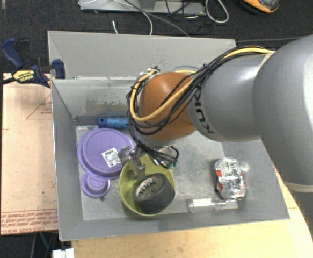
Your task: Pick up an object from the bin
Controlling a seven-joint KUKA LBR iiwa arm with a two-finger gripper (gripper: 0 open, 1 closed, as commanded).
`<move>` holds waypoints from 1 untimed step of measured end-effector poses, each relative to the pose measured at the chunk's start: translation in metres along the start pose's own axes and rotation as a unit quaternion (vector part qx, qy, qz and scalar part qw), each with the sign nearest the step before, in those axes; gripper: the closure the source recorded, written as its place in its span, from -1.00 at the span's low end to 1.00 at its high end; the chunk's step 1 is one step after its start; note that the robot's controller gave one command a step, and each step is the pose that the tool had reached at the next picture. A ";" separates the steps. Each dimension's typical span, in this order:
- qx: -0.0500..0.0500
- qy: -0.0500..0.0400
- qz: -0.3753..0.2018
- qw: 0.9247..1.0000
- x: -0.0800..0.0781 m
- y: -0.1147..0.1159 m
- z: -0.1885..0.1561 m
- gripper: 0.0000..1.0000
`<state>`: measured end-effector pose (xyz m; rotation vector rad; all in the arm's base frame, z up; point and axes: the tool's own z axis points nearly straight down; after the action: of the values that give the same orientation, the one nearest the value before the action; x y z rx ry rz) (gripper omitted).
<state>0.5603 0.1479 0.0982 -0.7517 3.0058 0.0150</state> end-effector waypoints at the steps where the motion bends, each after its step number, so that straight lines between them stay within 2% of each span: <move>1: 0.002 -0.007 -0.076 0.997 0.035 0.056 -0.046 1.00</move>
Offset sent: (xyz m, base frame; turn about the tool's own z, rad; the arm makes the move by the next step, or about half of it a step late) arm -0.0093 0.0110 -0.0205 -0.0203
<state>0.5016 0.1801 0.1422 -0.9738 2.9247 0.0085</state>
